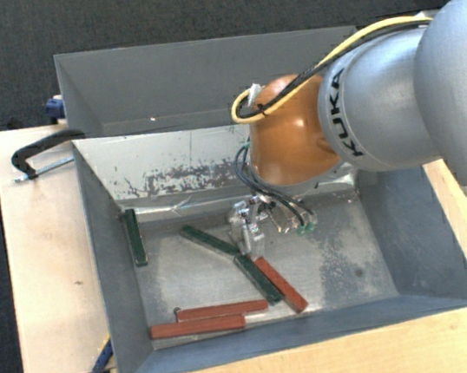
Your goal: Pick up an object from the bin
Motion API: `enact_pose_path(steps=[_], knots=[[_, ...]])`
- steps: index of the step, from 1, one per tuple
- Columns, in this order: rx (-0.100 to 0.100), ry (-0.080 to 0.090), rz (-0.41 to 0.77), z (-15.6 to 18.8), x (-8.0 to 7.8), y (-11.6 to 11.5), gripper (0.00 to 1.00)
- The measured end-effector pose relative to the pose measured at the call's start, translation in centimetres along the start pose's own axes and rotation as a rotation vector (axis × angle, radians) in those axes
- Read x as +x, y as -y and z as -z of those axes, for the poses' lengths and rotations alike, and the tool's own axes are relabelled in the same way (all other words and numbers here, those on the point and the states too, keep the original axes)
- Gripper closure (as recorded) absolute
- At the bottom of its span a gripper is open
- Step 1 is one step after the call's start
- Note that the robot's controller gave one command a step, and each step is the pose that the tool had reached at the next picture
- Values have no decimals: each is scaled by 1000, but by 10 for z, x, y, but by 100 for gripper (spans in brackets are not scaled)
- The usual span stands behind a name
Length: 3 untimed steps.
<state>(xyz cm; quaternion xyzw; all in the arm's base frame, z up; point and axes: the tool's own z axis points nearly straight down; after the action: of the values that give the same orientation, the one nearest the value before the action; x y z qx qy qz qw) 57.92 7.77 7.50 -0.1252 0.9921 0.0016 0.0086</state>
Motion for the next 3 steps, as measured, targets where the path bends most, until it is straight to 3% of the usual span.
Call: enact_pose_path(steps=[1,2,3], knots=[[-1,-8,0,-3,3,0,0],[-1,-8,0,-3,3,0,0],[0,-14,-7,-3,21,-51,100]])
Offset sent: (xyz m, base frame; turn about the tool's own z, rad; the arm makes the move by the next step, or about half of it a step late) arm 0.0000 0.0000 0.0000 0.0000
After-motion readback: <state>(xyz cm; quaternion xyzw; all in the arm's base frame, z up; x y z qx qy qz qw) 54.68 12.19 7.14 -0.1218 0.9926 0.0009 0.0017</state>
